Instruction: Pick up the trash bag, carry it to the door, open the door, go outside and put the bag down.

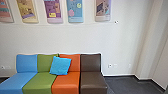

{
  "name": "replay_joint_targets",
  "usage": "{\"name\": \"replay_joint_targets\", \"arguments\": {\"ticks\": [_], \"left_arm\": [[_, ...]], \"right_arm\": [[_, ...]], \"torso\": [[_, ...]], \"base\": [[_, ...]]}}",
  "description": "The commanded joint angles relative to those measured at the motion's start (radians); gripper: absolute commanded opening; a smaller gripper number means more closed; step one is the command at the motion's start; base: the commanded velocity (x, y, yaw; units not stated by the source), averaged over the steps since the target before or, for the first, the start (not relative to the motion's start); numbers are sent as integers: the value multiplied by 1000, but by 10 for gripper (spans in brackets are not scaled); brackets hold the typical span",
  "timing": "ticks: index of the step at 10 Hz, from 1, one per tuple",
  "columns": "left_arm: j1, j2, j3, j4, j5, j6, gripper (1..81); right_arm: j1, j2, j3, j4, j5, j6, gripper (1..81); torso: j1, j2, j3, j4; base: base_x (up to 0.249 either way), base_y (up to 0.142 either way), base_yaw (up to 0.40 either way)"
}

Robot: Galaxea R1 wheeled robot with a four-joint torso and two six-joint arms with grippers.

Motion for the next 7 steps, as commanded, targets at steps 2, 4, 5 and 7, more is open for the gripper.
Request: {"name": "replay_joint_targets", "arguments": {"ticks": [2, 4, 5, 7], "left_arm": [[-60, -2, -1, 2, 64, 5, 10], [-61, -5, -1, 2, 66, 4, 10], [-61, -8, -1, 0, 66, 4, 10], [-63, -10, -1, -3, 66, 2, 10]], "right_arm": [[44, 17, -21, -21, -61, -3, 811], [44, 14, -21, -22, -61, -3, 811], [44, 14, -21, -22, -61, -3, 811], [44, 13, -21, -21, -61, -3, 811]], "torso": [[0, 0, 0, 0], [0, 0, 0, 0], [0, 0, 0, 0], [0, 0, 0, 0]], "base": [[0, 0, 0], [0, 0, 0], [0, 0, 0], [0, 0, 0]]}}
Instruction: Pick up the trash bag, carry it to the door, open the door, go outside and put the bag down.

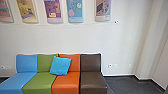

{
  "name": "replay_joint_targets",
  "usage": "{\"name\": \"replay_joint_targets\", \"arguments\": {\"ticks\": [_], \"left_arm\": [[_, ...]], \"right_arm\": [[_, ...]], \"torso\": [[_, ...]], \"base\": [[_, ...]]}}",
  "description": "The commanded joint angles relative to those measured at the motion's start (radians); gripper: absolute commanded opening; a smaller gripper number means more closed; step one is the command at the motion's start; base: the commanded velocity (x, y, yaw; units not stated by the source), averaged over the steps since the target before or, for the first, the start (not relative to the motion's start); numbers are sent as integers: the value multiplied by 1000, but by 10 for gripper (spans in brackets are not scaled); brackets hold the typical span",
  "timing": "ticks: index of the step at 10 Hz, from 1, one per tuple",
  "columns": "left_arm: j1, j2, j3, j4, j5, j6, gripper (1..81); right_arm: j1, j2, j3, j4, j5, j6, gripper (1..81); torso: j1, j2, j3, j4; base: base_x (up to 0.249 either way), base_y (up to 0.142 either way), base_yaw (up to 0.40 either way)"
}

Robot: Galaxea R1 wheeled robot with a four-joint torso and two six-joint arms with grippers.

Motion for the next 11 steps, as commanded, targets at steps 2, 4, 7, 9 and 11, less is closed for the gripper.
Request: {"name": "replay_joint_targets", "arguments": {"ticks": [2, 4, 7, 9, 11], "left_arm": [[-61, -5, 0, -1, 67, 2, 10], [-61, -5, 0, -1, 67, 2, 10], [-63, -5, 0, -1, 67, 2, 10], [-63, -6, 0, -4, 66, 2, 10], [-61, -8, 0, -4, 66, 2, 10]], "right_arm": [[43, -6, 5, -6, -61, -3, 811], [41, -6, 5, -6, -61, -3, 811], [41, -5, 5, -5, -59, -3, 811], [43, 5, 5, -6, -61, -3, 811], [47, 11, 5, -8, -61, -3, 811]], "torso": [[0, 0, 0, 0], [0, 0, 0, 0], [0, 0, 0, 0], [0, 0, 0, 0], [0, 0, 0, 0]], "base": [[0, 0, -94], [0, 0, -133], [0, 0, -134], [0, 0, -145], [0, 0, -154]]}}
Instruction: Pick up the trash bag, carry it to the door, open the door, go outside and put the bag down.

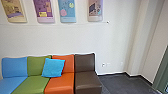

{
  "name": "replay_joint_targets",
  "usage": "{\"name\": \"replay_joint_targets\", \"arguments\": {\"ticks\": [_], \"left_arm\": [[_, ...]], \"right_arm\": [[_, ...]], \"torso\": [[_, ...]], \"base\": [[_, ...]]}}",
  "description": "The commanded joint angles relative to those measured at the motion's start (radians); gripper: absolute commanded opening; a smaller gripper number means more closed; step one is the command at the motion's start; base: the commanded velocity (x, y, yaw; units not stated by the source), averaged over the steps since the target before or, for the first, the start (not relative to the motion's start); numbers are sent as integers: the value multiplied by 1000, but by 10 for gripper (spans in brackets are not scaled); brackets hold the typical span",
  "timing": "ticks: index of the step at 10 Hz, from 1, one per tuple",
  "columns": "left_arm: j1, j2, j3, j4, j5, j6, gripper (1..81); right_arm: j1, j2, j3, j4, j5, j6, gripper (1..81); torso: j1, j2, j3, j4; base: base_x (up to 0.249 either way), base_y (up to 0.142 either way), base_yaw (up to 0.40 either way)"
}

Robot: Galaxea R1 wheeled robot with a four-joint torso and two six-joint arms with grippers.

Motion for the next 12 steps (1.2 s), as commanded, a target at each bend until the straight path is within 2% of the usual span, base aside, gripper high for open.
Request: {"name": "replay_joint_targets", "arguments": {"ticks": [1, 7, 9, 10, 12], "left_arm": [[-62, -5, 0, -2, 64, 3, 10], [-62, -6, -3, -7, 53, 1, 10], [-62, -6, -5, -18, 34, 0, 10], [-62, -6, -5, -33, -7, 0, 10], [-62, -8, -5, -44, -28, 0, 10]], "right_arm": [[52, 3, 2, -9, -59, -3, 811], [54, 9, -10, -4, -61, -2, 811], [54, 15, -33, -3, -61, 0, 811], [54, 25, -47, -1, -61, 2, 811], [55, 31, -55, -4, -61, 0, 811]], "torso": [[0, 0, 0, 0], [0, 0, 0, 0], [0, 0, 0, 0], [0, 0, 0, 0], [0, 0, 0, 0]], "base": [[0, 0, -160], [0, 0, -174], [0, 0, -179], [0, 0, -181], [0, 0, -191]]}}
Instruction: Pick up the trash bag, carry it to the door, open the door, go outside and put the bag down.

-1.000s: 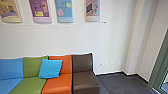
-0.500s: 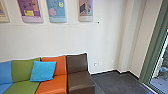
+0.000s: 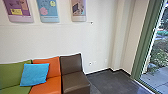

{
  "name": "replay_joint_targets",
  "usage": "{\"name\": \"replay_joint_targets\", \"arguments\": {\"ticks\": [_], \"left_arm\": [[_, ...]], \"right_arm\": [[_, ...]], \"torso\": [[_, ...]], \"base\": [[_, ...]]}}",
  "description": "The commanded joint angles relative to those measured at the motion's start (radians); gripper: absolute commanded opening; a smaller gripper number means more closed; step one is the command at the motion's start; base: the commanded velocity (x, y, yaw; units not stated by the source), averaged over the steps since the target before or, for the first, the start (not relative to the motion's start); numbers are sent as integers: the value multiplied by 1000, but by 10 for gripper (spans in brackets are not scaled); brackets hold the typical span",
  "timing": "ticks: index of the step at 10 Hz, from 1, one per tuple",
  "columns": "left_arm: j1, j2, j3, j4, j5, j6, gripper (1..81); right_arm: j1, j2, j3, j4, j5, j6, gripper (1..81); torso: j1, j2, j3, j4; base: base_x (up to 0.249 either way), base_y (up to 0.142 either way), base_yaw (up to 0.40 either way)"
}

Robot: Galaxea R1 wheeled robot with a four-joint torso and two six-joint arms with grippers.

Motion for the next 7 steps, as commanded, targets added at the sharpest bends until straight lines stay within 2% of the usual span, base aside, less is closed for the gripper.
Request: {"name": "replay_joint_targets", "arguments": {"ticks": [1, 7], "left_arm": [[-61, -8, -1, -15, 34, 1, 10], [-62, -6, -4, -9, 34, 9, 10]], "right_arm": [[50, 5, 4, -4, -60, -1, 811], [50, 11, 4, 1, -60, 5, 811]], "torso": [[0, 0, 0, 0], [0, 0, 0, 0]], "base": [[0, 0, -191], [0, 0, -195]]}}
